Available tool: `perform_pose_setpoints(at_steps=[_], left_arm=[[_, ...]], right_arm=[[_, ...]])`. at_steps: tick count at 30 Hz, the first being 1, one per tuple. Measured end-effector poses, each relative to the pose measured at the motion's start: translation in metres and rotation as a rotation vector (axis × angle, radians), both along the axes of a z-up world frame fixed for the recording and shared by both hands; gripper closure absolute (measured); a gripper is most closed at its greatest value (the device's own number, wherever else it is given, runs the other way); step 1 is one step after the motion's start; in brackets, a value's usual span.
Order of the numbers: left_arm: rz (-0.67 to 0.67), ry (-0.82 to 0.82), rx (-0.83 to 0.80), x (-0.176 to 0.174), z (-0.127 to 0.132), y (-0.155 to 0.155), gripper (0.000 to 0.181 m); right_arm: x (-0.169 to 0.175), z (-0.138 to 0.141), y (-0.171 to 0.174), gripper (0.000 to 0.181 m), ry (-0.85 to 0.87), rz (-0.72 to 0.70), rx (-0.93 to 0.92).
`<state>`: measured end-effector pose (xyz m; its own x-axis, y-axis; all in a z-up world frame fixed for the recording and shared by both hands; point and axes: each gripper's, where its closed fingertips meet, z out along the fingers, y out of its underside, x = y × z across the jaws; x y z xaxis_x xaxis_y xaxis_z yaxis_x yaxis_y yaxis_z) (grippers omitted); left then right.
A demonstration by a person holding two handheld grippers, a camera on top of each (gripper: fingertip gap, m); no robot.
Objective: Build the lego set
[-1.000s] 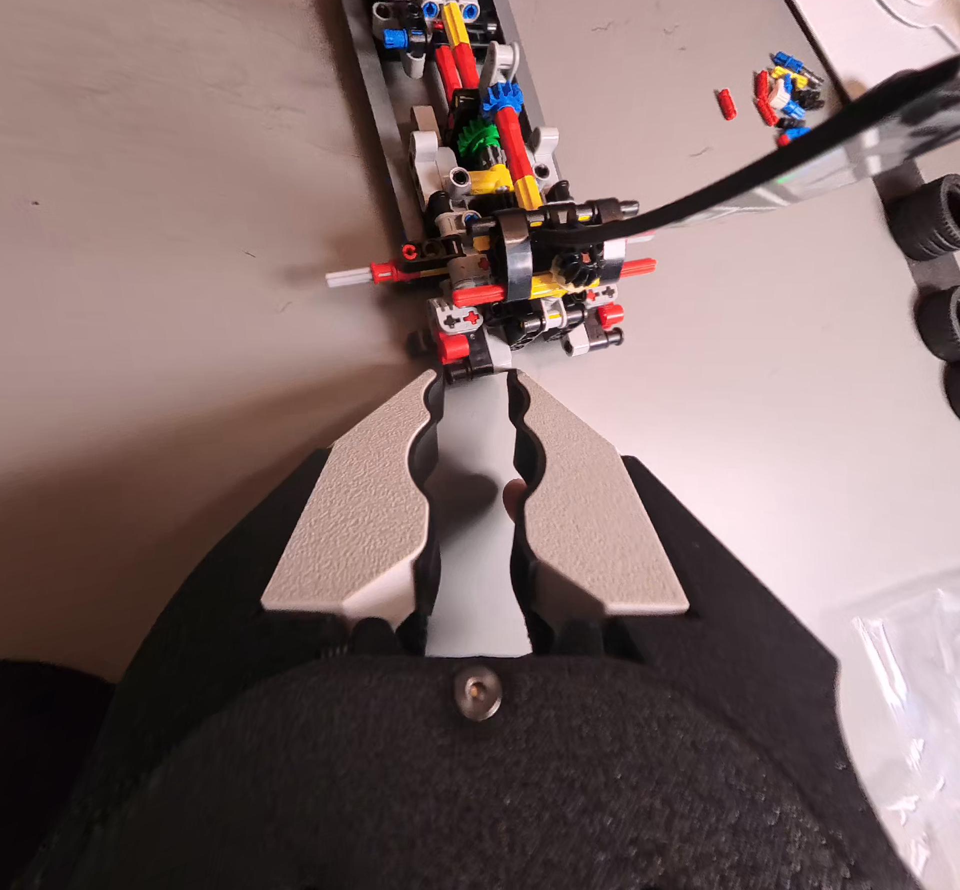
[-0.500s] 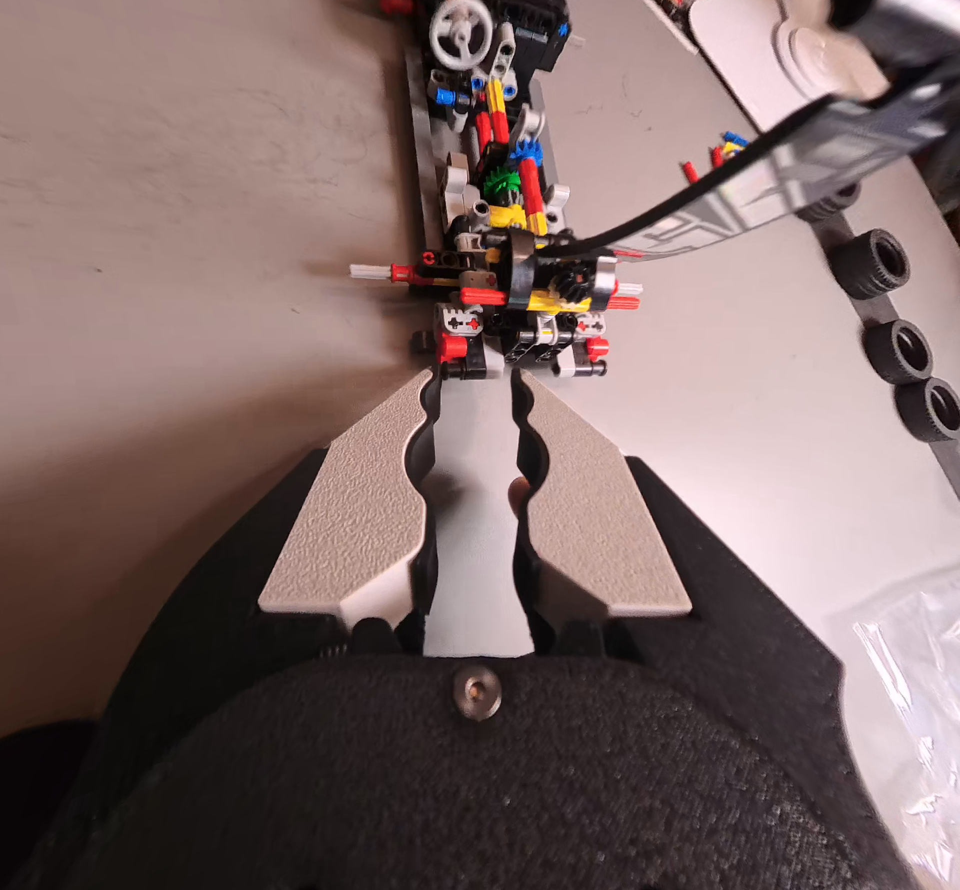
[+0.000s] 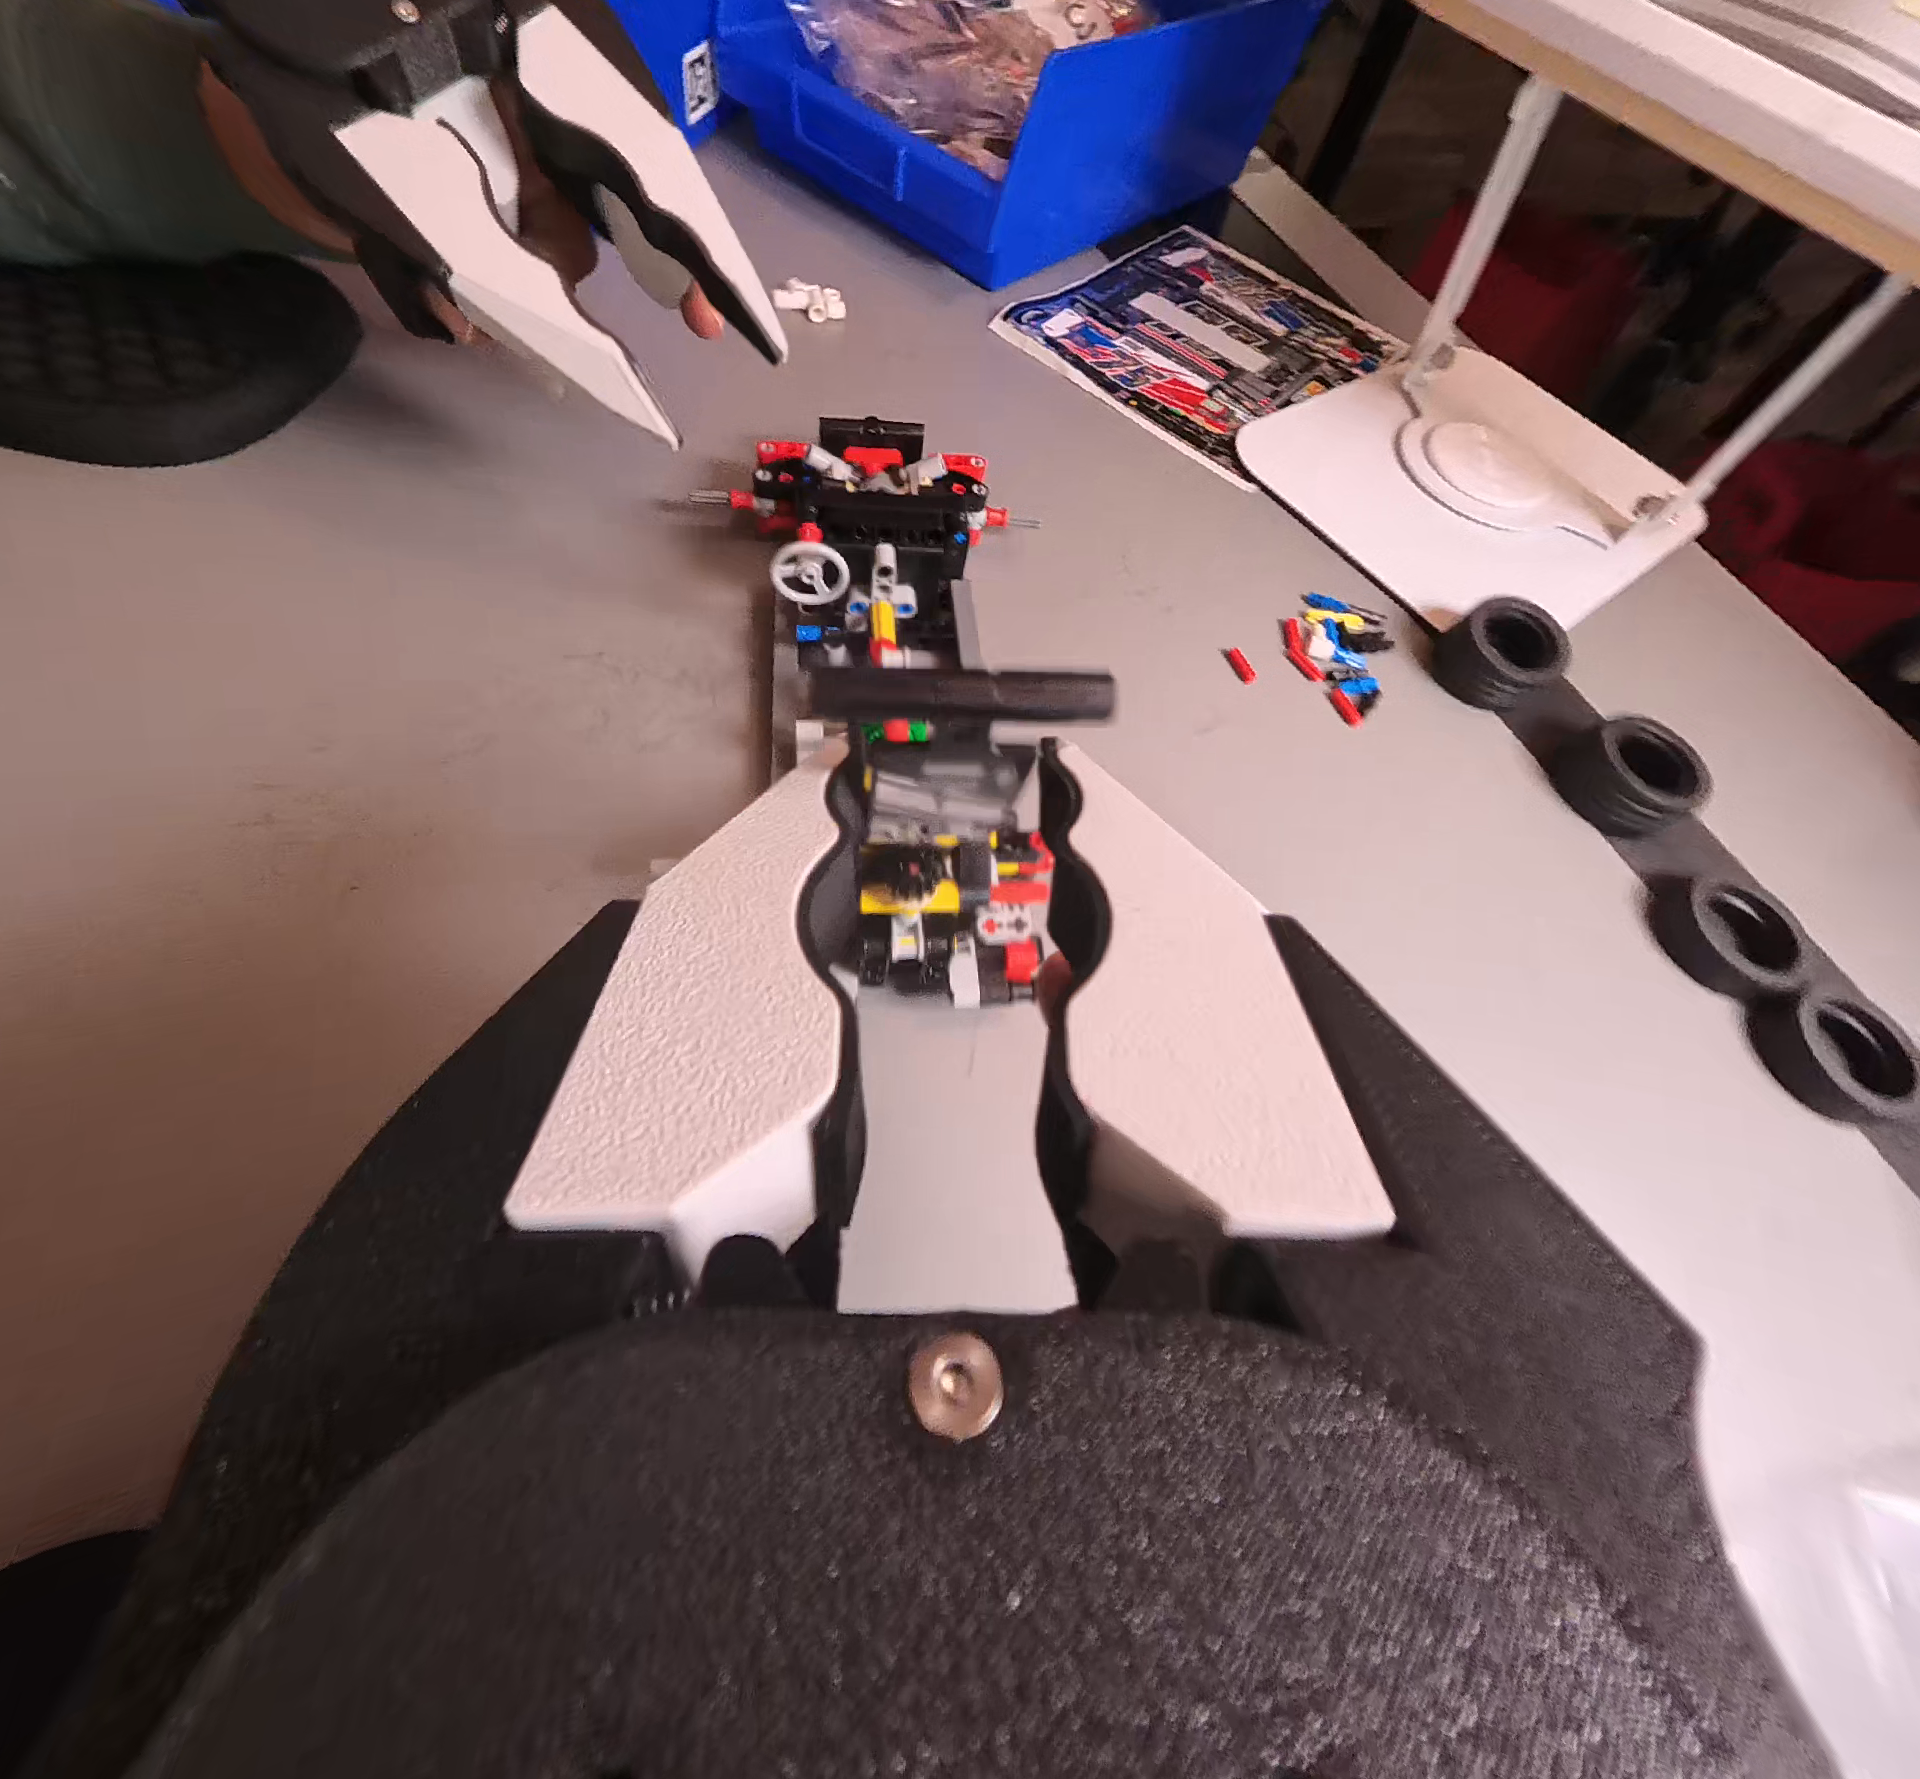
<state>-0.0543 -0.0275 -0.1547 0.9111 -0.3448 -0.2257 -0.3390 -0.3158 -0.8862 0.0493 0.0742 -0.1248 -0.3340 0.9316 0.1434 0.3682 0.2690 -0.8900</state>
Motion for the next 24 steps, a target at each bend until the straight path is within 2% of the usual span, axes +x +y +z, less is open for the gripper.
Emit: perform_pose_setpoints(at_steps=[3, 5, 10, 14, 16, 18, 21, 24], left_arm=[[-0.01, 0.006, -0.002, 0.006, -0.004, 0.0, 0.146], [-0.012, 0.001, -0.011, 0.007, -0.008, 0.001, 0.146], [-0.023, -0.001, -0.031, 0.01, -0.018, -0.002, 0.149], [-0.039, 0.014, -0.044, 0.014, -0.024, -0.004, 0.149], [-0.047, 0.022, -0.045, 0.015, -0.025, -0.005, 0.149], [-0.053, 0.025, -0.039, 0.015, -0.023, -0.007, 0.149], [-0.063, 0.009, -0.035, 0.017, -0.021, -0.007, 0.15], [-0.074, 0.001, -0.044, 0.018, -0.022, -0.006, 0.149]], right_arm=[[-0.027, 0.002, -0.011, 0.159, -0.048, 0.082, 0.044], [-0.046, -0.003, -0.018, 0.158, -0.153, 0.131, 0.081], [-0.077, -0.032, -0.03, 0.156, -0.423, 0.232, 0.271], [-0.087, -0.051, -0.032, 0.147, -0.534, 0.251, 0.339], [-0.085, -0.044, -0.028, 0.132, -0.516, 0.249, 0.335], [-0.075, -0.024, -0.021, 0.13, -0.458, 0.26, 0.309], [-0.038, -0.005, 0.0, 0.142, -0.487, 0.303, 0.33], [-0.001, -0.019, 0.008, 0.15, -0.607, 0.374, 0.407]])
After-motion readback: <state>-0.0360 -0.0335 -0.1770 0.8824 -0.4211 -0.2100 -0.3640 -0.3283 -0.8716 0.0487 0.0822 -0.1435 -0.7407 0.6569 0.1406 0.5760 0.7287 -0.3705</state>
